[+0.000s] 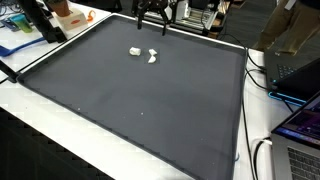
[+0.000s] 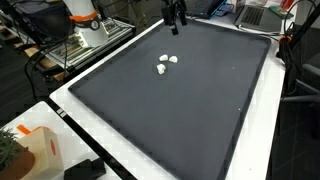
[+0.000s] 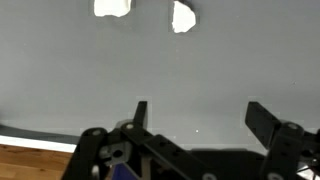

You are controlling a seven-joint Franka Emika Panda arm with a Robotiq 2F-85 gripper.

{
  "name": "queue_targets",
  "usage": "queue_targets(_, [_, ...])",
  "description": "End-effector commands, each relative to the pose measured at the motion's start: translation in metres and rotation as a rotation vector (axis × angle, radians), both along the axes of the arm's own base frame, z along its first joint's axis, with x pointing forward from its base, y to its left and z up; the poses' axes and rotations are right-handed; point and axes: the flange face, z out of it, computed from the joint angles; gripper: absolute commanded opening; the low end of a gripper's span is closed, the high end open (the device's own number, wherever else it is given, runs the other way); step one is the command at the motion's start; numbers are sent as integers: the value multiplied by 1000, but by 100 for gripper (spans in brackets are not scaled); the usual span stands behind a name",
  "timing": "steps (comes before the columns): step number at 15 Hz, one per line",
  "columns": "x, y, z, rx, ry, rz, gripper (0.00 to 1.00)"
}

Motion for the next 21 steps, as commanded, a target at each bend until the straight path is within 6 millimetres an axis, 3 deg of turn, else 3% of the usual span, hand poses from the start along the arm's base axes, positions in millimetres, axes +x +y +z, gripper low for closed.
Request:
queue_targets(1, [3, 4, 2, -2, 28, 10, 100])
queue_targets(6, [7, 5, 5, -2, 31, 15, 100])
queue_targets(15, [23, -1, 2, -35, 278, 67, 100])
queue_targets(21, [26, -7, 5, -27, 263, 52, 100])
